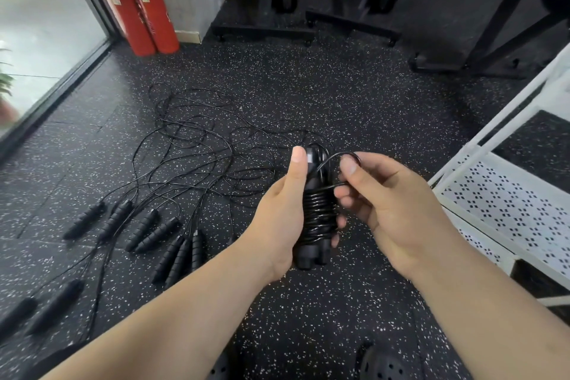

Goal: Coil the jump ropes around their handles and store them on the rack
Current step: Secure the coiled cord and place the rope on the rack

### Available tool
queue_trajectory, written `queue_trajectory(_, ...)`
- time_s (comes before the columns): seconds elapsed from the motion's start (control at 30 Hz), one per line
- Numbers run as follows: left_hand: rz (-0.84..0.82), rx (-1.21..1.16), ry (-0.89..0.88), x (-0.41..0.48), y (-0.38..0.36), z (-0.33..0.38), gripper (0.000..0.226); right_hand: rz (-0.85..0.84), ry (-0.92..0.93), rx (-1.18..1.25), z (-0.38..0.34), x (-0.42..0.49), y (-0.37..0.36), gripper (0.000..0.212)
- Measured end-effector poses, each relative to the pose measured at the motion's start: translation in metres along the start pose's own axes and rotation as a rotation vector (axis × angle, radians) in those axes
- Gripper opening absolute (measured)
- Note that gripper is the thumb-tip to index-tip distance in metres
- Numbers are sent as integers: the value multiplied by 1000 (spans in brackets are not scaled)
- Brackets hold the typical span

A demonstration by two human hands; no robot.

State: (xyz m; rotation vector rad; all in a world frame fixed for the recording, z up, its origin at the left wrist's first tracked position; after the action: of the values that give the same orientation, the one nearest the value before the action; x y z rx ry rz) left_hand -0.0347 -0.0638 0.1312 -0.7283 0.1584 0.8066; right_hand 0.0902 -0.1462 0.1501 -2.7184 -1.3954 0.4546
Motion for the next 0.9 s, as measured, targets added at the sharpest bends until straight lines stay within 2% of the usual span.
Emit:
queue_trajectory(0.13,38,70,-76,-1,0,3,77,208,28,65,7,-7,-8,15)
queue_trajectory(0.2,35,179,-143,2,1,1,72,288,81,-9,8,-8,-10,9)
queue_trajectory(0.27,42,292,-230,3,3,0,57,328,126,-97,8,-10,-14,8)
queue_trajectory(0.4,62,535,-408,3,3,2,40,335,197,-198,7,-17,-22,24)
queue_trajectory(0.47,83,598,-448,4,6,1,34,361,218,-267,8,-19,-22,24)
queue_trajectory(0.57,111,623,-474,6,11,-2,36,348,261,-319,6,-23,-24,18)
queue_trajectory(0.73,183,588,-509,10,14,4,42,261,373,-476,9,-40,-33,25)
queue_trajectory(0.9,163,631,-528,7,13,7,40,217,306,-494,7,-32,-27,23)
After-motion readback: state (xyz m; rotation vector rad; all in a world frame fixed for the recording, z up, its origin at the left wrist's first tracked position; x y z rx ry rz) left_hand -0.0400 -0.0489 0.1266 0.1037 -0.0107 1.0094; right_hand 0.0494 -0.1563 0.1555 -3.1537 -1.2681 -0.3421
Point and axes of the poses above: each hand's wrist, its own x-axis towards the middle knuckle, its own y-axis out of the back of the hand, z = x × y, the point moved 2 cm from there along x, towards the middle knuckle, and after that the axes turned 6 degrees about -x, right-handed, at the moved point
